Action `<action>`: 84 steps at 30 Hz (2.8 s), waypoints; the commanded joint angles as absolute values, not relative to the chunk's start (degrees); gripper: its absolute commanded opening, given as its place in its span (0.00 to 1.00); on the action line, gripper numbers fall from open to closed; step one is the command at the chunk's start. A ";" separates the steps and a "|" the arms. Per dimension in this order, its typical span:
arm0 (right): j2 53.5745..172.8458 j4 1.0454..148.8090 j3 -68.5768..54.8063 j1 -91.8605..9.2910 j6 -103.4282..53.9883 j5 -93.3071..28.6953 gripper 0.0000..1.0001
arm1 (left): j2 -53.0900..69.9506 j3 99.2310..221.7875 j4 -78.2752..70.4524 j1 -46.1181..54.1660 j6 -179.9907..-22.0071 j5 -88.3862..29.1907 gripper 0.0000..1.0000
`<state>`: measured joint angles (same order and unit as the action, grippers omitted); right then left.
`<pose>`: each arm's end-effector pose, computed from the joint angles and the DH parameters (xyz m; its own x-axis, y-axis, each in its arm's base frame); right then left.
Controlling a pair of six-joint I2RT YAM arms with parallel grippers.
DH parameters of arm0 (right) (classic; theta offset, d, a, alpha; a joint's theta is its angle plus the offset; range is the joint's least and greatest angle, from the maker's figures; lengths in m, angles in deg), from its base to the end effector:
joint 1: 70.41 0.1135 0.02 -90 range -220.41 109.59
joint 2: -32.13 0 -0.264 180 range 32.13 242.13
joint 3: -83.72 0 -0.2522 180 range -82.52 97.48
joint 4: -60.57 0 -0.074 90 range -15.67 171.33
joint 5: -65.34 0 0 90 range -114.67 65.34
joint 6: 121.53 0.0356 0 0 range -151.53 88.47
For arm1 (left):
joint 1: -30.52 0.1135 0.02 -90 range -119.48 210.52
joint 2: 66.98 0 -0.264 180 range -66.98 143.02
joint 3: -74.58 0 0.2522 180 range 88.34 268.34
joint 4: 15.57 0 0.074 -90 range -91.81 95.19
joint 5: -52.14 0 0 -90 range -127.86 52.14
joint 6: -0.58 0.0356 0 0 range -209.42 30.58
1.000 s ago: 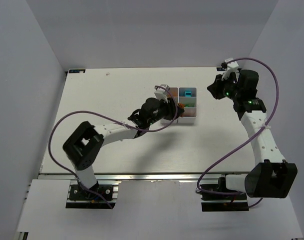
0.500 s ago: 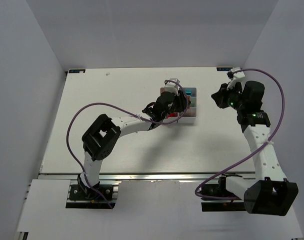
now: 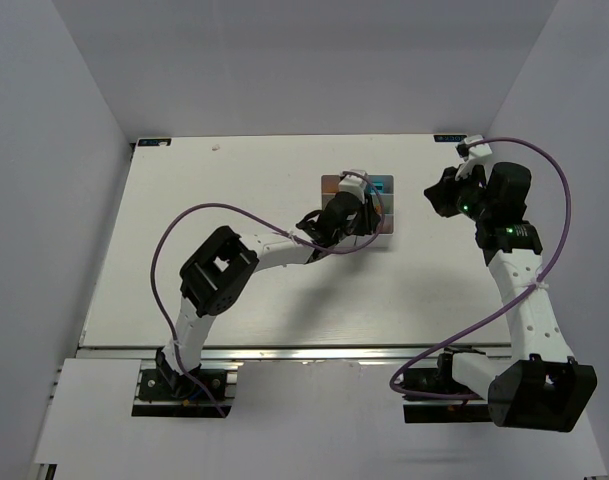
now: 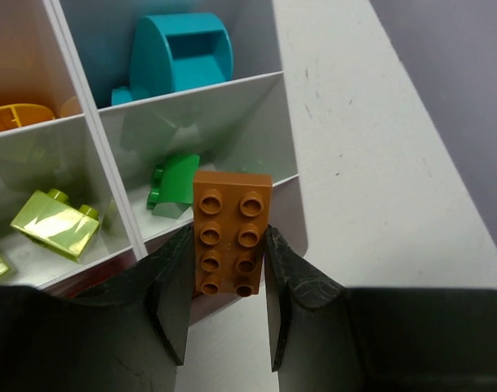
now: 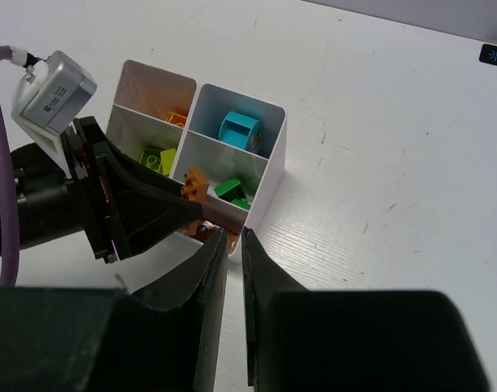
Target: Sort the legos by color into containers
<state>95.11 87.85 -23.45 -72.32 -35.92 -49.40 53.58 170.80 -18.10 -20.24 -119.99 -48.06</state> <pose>0.2504 0.0066 0.3600 -0.2703 -0.0605 -0.9609 -0.3906 0.9191 0.0520 0.3118 -0.3718 0.1964 -0.5371 -0.1336 -0.8328 0.4472 0.7920 -0.4155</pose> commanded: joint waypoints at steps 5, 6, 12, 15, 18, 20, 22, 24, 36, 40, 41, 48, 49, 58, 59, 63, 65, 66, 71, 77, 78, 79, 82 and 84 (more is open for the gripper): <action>95.06 86.37 -23.28 -72.87 -34.70 -51.03 0.18 | 52.99 173.51 -15.70 -20.80 -117.28 -49.81 0.39; 95.06 86.37 -23.28 -72.87 -34.70 -51.03 0.18 | 53.08 173.51 -15.69 -20.72 -117.28 -49.81 0.43; 94.97 86.64 -23.63 -72.96 -34.87 -51.12 0.18 | 53.17 174.12 -15.17 -21.07 -116.75 -50.25 0.56; 94.88 86.72 -23.81 -73.05 -34.79 -51.21 0.18 | 52.91 174.30 -15.17 -21.42 -116.40 -50.25 0.59; 94.80 86.90 -23.90 -73.05 -34.96 -51.47 0.18 | 52.38 174.38 -15.43 -21.59 -116.49 -50.16 0.59; 94.71 86.90 -23.98 -73.05 -35.22 -51.82 0.18 | 51.50 174.73 -16.04 -21.86 -116.49 -50.16 0.58; 94.45 87.16 -24.07 -73.05 -36.01 -52.52 0.20 | 50.71 175.44 -16.40 -22.21 -116.49 -49.99 0.58; 94.27 87.43 -23.99 -73.05 -36.63 -53.75 0.22 | 48.96 176.58 -16.40 -22.56 -116.23 -49.99 0.58; 95.93 94.45 -20.12 -73.05 -44.27 -61.84 0.59 | 27.81 166.84 -6.56 -20.37 -118.68 -53.15 0.98; 97.78 97.00 -17.92 -73.05 -44.89 -63.07 0.89 | 19.02 158.94 -3.13 -18.26 -120.00 -53.41 0.98; 98.04 97.44 -17.22 -73.05 -44.81 -62.99 0.89 | 17.33 157.79 -2.52 -17.91 -119.92 -53.94 0.98; 100.24 102.27 -13.53 -72.96 -42.44 -58.60 0.89 | 3.97 152.07 6.97 -13.78 -119.74 -55.00 0.98; 100.68 103.41 -13.18 -73.05 -42.43 -57.72 0.89 | 1.86 151.80 7.59 -13.43 -119.57 -55.00 0.98; 100.68 107.12 -10.98 -73.05 -42.88 -54.21 0.89 | -5.01 149.34 13.04 -10.61 -119.65 -55.88 0.98; 100.51 107.20 -10.89 -73.05 -42.52 -53.50 0.89 | -5.36 149.16 13.22 -10.52 -119.74 -56.05 0.98; 100.51 106.77 -10.62 -73.05 -39.54 -49.02 0.89 | -6.86 148.37 13.75 -10.43 -120.36 -56.67 0.98; 100.33 105.98 -11.15 -73.05 -37.70 -47.00 0.89 | -7.30 148.37 14.19 -10.43 -120.53 -57.02 0.98; 100.16 105.54 -11.50 -73.05 -37.34 -46.47 0.89 | -7.39 148.37 14.36 -10.43 -120.53 -57.11 0.98; 99.37 103.52 -13.26 -73.05 -36.55 -45.23 0.90 | -7.65 148.81 15.59 -10.43 -120.71 -57.37 0.98; 99.10 101.67 -14.40 -73.05 -35.32 -45.76 0.89 | -8.26 149.16 16.56 -10.43 -120.53 -57.90 0.98; 99.28 101.67 -14.32 -73.05 -35.23 -45.67 0.89 | -8.35 148.99 16.56 -10.43 -120.53 -58.07 0.98; 99.36 101.58 -14.40 -73.05 -35.23 -45.41 0.89 | -8.53 148.90 16.56 -10.35 -120.71 -58.07 0.98; 98.67 100.79 -15.36 -73.05 -35.23 -44.27 0.89 | -8.79 148.81 17.00 -10.35 -120.88 -58.25 0.98; 98.05 100.35 -15.90 -73.05 -35.05 -43.74 0.89 | -8.70 149.16 17.26 -10.35 -120.88 -58.34 0.98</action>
